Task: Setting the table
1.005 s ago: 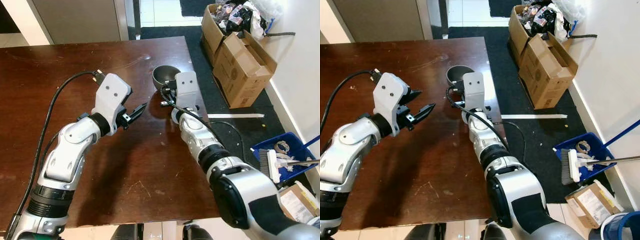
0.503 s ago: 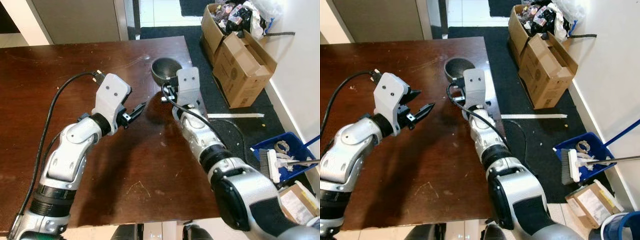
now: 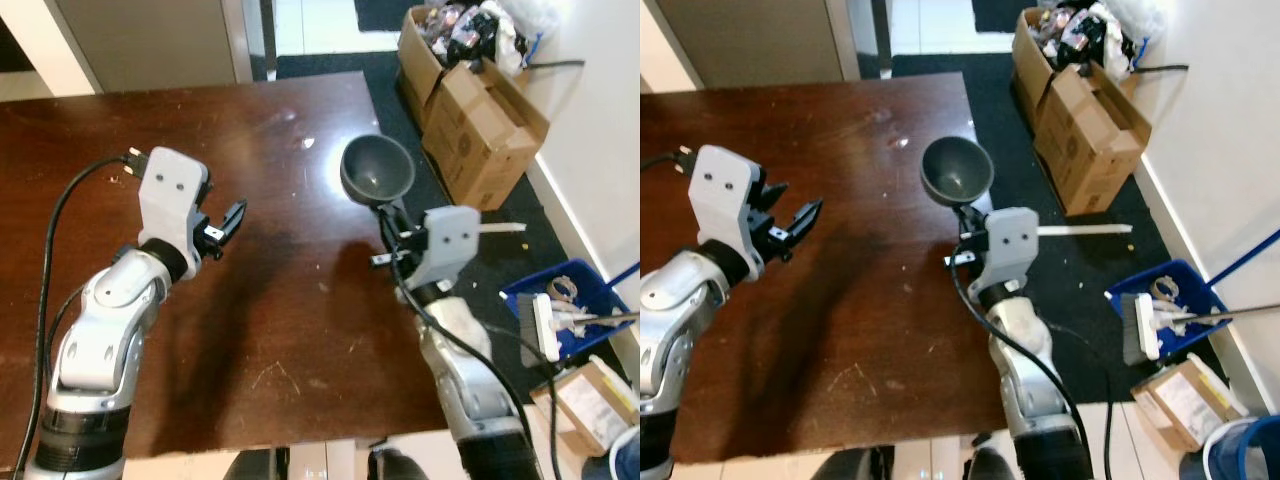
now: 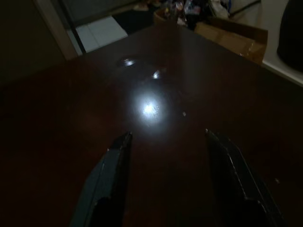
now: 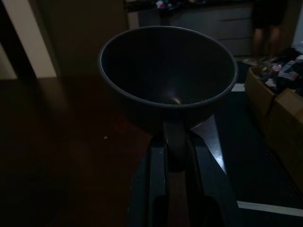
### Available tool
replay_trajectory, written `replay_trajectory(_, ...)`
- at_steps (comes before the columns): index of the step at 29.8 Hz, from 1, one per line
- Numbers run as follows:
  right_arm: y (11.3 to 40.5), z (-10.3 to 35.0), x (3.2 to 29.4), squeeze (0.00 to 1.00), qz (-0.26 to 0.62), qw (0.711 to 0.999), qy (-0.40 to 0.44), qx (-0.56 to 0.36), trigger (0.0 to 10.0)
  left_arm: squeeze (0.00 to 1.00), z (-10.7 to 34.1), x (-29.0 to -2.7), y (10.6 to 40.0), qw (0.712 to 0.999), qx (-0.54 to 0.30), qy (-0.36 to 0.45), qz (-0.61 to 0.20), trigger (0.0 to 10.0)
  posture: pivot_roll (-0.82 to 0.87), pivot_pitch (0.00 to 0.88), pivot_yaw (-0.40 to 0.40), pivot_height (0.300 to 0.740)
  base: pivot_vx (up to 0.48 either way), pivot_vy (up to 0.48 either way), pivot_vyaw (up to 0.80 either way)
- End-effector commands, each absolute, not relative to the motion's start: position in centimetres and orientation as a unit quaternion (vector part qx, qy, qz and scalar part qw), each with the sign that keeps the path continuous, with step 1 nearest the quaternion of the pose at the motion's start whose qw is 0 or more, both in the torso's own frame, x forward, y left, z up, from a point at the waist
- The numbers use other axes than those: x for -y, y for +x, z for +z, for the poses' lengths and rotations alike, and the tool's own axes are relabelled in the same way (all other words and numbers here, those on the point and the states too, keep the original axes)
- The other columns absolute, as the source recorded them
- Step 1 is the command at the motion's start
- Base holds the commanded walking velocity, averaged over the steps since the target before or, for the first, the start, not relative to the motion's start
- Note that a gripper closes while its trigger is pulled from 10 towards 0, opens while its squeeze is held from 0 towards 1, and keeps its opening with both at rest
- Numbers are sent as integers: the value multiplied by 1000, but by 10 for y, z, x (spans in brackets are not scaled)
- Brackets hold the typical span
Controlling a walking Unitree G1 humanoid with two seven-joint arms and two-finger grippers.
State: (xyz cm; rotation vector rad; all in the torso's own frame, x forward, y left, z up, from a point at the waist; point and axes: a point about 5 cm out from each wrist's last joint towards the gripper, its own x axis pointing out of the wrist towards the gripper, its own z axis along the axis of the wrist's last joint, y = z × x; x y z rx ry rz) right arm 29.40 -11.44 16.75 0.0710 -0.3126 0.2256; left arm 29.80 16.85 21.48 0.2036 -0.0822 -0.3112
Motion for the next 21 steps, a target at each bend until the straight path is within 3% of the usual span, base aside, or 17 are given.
replay_trajectory(1,293,170,115,0,107,980,40,160,10000,27,207,-166,297,983,33,98,-150,10000,-73,121,127,740,0,0,0)
replay_trajectory(5,292,177,116,0,108,980,45,160,10000,43,207,-160,299,984,36,93,-149,10000,-75,112,128,740,0,0,0)
replay_trajectory(21,288,185,105,0,118,982,70,130,10000,47,212,-155,295,984,41,96,-147,10000,-61,102,130,740,-357,0,0)
